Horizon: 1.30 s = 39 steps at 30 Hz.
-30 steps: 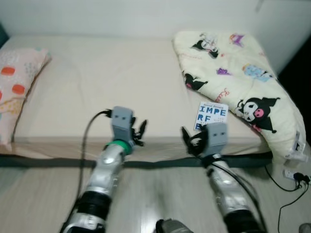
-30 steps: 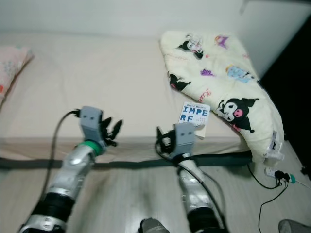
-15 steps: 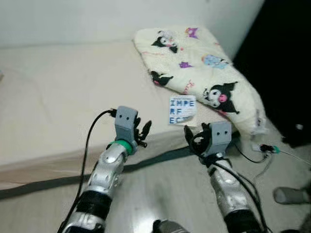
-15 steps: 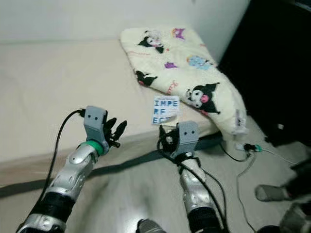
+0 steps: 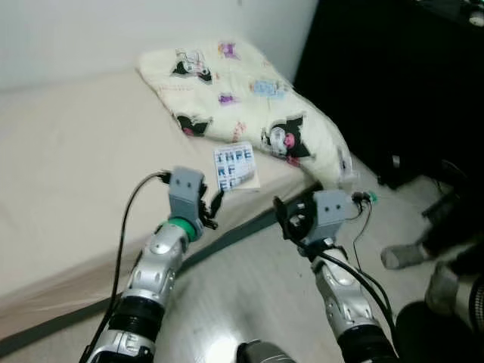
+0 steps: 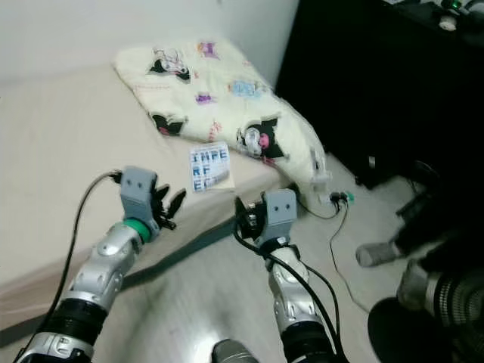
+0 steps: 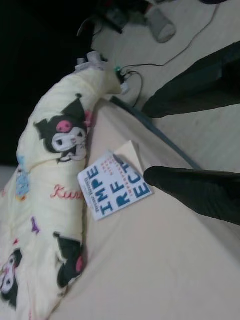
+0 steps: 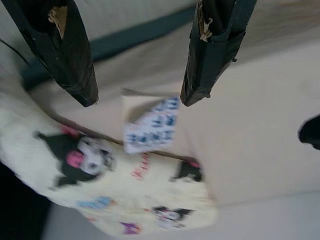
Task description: Clean up the room
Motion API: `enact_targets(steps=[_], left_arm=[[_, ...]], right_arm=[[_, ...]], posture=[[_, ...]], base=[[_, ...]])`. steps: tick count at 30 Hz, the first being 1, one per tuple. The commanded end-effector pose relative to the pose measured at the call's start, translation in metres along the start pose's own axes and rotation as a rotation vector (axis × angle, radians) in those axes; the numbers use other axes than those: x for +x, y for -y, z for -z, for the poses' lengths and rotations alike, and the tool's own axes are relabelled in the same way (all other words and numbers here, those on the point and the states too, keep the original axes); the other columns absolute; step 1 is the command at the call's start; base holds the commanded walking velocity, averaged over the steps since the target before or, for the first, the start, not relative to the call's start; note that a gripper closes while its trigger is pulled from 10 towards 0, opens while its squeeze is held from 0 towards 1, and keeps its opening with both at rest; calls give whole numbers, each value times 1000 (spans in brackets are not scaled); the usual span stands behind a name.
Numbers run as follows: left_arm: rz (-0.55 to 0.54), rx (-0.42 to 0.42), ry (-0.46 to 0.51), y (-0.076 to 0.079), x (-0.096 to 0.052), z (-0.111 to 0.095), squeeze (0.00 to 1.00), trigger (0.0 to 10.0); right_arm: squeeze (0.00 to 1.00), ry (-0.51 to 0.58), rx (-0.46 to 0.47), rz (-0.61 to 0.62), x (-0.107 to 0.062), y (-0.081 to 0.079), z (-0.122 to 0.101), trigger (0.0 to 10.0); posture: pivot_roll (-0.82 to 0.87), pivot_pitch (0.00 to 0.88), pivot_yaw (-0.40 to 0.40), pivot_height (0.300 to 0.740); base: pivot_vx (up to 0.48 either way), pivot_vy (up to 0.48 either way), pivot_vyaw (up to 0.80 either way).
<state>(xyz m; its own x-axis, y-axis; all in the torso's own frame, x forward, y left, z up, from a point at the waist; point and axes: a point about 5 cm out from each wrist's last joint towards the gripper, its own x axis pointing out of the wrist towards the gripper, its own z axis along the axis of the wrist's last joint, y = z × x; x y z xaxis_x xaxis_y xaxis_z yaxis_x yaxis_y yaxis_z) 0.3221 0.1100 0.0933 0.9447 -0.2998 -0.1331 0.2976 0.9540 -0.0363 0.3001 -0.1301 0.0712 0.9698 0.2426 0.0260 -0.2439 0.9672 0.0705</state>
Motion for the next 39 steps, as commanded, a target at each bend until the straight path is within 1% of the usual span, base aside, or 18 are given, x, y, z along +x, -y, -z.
enact_targets(steps=[1, 10, 33, 35, 39], left_arm=[[15, 5, -21, 5, 0, 5, 0, 10000], [6, 18, -29, 4, 0, 6, 0, 10000], [-3, 33, -33, 5, 0, 9, 0, 10000], [-13, 63, -37, 5, -1, 11, 0, 10000], [-16, 77, -40, 4, -1, 12, 0, 10000]], right_arm=[[0, -18, 1, 14, -3, 3, 4, 10000], [0, -20, 7, 4, -1, -1, 5, 10000], [0, -22, 6, 6, -3, 0, 6, 10000], [0, -17, 4, -1, -3, -1, 6, 10000], [0, -12, 4, -5, -3, -2, 5, 10000]], posture=[[-30, 0, 34, 740], [-24, 4, 30, 740], [-24, 17, 28, 740], [-24, 19, 29, 740], [-25, 19, 29, 740]], base=[[0, 0, -775], [0, 0, -775], [0, 0, -776], [219, 0, 0], [442, 0, 0]])
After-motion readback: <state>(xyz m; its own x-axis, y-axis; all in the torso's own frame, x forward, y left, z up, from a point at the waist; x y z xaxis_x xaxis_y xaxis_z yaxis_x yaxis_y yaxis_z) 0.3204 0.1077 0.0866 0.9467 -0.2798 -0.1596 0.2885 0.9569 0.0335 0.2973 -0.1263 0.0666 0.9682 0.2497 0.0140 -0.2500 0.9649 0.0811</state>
